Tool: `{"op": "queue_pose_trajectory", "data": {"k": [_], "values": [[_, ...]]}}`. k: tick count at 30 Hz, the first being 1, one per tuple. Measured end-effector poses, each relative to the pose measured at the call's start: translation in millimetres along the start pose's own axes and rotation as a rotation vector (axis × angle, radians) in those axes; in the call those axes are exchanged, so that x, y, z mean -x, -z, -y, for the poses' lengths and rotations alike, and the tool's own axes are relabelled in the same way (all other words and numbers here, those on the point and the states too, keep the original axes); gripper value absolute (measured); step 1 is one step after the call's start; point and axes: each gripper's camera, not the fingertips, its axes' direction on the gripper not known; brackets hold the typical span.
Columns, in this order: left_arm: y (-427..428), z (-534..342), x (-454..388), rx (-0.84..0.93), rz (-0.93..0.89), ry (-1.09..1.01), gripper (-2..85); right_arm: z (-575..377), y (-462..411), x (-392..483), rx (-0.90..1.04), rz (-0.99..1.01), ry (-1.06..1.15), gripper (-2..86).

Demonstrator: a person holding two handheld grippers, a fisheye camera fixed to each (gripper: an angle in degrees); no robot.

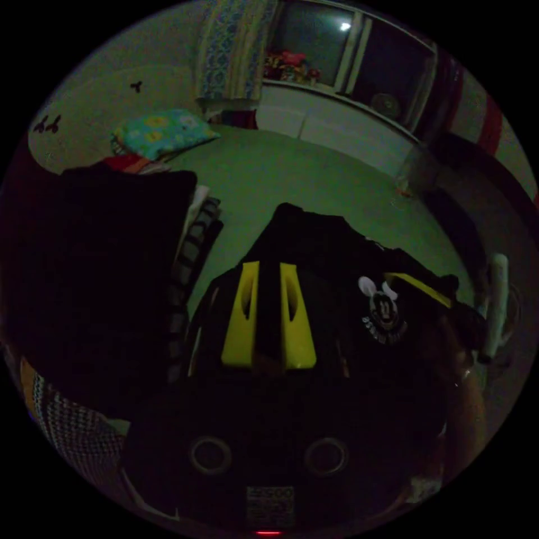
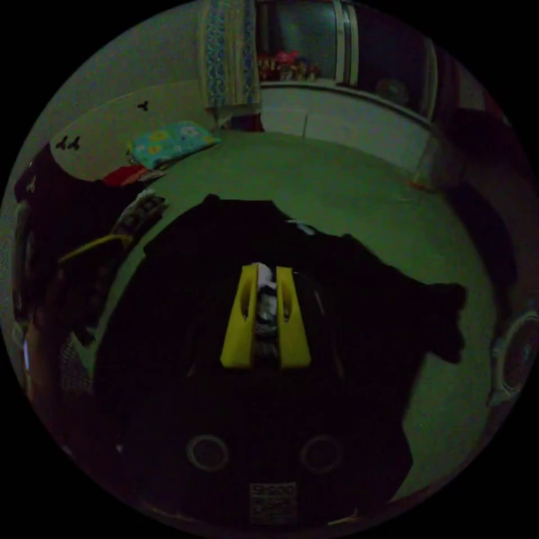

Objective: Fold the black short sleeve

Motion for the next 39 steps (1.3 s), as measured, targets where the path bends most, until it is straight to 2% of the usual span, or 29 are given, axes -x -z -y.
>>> {"op": "queue_pose_trajectory", "data": {"k": [3,5,8,12,14,18,25,28,33,36,39], "values": [[7,-4,-52,0.001,-0.049,-0.087,7.6,-46,54,-88,-0.007,-0.114,-0.084,4.8],[4,-7,-86,0.016,-0.031,-0.150,7.9,-80,85,-173,0.039,-0.164,-0.258,6.1],[-2,-13,-143,0.045,0.023,-0.268,8.2,-123,111,-275,0.092,-0.179,-0.500,6.9],[-5,-17,-210,0.053,0.019,-0.370,8.7,-162,117,-360,0.175,-0.179,-0.663,7.6],[-7,-17,-230,0.058,0.008,-0.380,8.7,-179,116,-400,0.174,-0.098,-0.764,7.6],[-15,-11,-266,0.094,-0.056,-0.359,8.8,-187,119,-438,0.094,-0.004,-0.824,7.5],[-31,-5,-323,0.142,-0.092,-0.362,8.6,-195,120,-489,0.183,-0.106,-0.836,2.2],[-39,-4,-346,0.161,-0.109,-0.367,8.6,-207,144,-497,0.187,-0.080,-0.789,-0.3],[-48,-5,-379,0.183,-0.125,-0.396,8.5,-241,185,-508,0.189,-0.032,-0.740,-0.3],[-54,-9,-398,0.192,-0.108,-0.433,8.5,-259,181,-521,0.310,-0.053,-0.719,-0.4],[-64,-12,-413,0.227,-0.083,-0.465,8.5,-261,202,-533,0.244,-0.035,-0.754,1.4]]}}
